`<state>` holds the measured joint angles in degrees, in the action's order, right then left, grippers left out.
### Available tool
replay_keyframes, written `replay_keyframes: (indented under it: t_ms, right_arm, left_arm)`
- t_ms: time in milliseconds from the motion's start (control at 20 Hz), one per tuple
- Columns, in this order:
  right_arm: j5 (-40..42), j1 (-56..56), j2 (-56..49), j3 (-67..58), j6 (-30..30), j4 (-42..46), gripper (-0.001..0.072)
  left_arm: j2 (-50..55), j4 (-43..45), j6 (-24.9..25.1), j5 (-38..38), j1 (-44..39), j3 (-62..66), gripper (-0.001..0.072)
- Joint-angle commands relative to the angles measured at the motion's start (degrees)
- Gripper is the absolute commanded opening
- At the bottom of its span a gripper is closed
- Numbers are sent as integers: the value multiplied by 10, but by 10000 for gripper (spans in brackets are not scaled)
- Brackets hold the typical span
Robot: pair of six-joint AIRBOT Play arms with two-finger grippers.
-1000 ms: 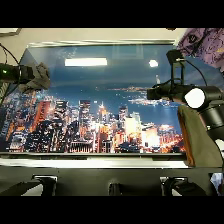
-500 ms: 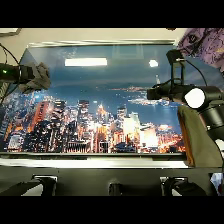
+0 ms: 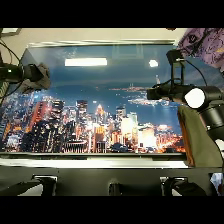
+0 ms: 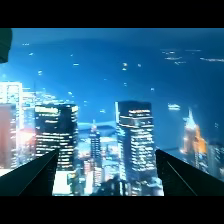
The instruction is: Fold the clothes and pants, and hang the long-sleeved shirts on hangers.
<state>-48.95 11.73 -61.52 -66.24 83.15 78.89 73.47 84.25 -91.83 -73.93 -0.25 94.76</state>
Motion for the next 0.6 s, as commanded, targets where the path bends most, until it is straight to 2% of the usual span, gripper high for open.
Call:
replay_keyframes:
  t_ms: [0, 150, 350, 550]
  right_arm:
    - [0, 1, 0, 0, 0, 0, 37]
    - [0, 1, 0, 0, 0, 0, 37]
    - [0, 1, 0, 0, 0, 0, 37]
    - [0, 1, 0, 0, 0, 0, 37]
  left_arm:
    - [57, 79, -94, 60, 26, 3, 718]
    - [189, 79, -140, 129, 102, 96, 717]
    - [398, 80, -141, 147, 162, 258, 716]
    - [475, 79, -156, 229, 192, 241, 714]
